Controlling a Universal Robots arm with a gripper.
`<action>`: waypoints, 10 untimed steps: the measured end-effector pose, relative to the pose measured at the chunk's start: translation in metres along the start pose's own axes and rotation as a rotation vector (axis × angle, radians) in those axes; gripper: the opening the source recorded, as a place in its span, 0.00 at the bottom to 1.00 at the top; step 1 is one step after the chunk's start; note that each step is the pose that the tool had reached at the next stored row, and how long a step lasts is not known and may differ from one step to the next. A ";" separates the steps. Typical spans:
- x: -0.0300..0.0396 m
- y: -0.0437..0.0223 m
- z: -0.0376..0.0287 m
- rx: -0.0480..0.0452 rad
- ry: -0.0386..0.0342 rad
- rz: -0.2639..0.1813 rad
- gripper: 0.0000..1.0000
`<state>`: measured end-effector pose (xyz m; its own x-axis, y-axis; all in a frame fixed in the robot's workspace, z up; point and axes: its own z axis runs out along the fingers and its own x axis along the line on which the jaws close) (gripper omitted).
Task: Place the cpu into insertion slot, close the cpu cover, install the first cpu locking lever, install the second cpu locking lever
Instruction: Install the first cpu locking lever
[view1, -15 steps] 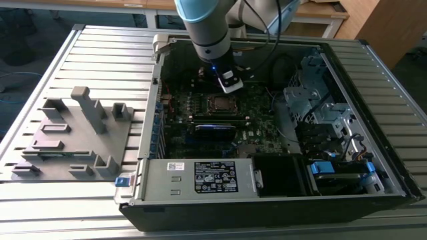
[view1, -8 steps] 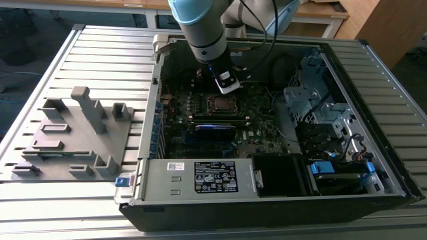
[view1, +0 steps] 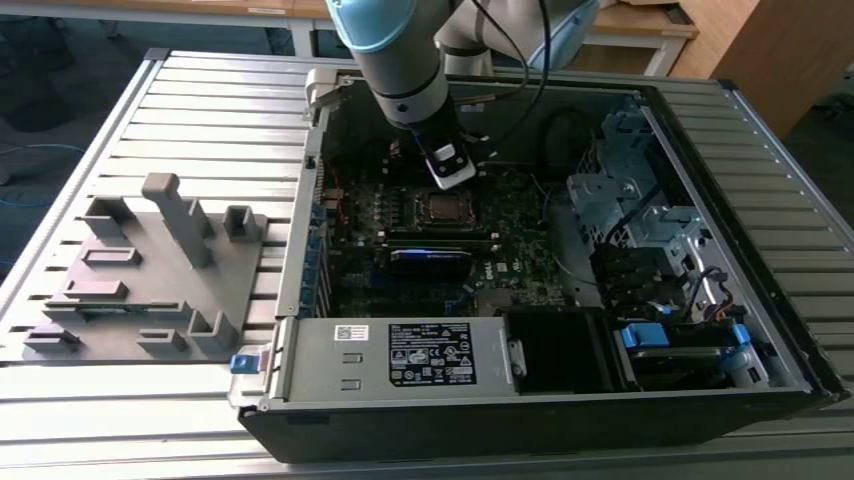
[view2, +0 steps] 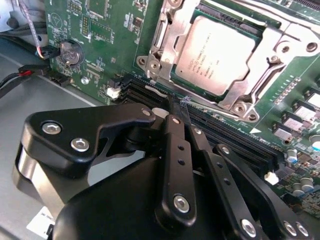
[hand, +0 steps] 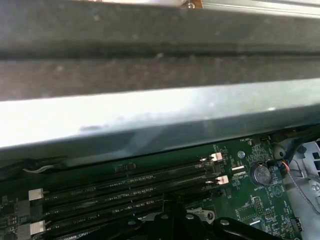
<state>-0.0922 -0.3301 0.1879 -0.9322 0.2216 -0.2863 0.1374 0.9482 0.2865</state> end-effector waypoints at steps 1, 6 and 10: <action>0.0006 -0.0002 0.0003 -0.0009 -0.0016 -0.002 0.10; 0.0018 -0.0007 0.0011 -0.0033 -0.0049 -0.008 0.10; 0.0019 -0.0008 0.0012 -0.0033 -0.0049 -0.008 0.10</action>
<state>-0.0937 -0.3301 0.1861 -0.9315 0.2155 -0.2930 0.1292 0.9491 0.2873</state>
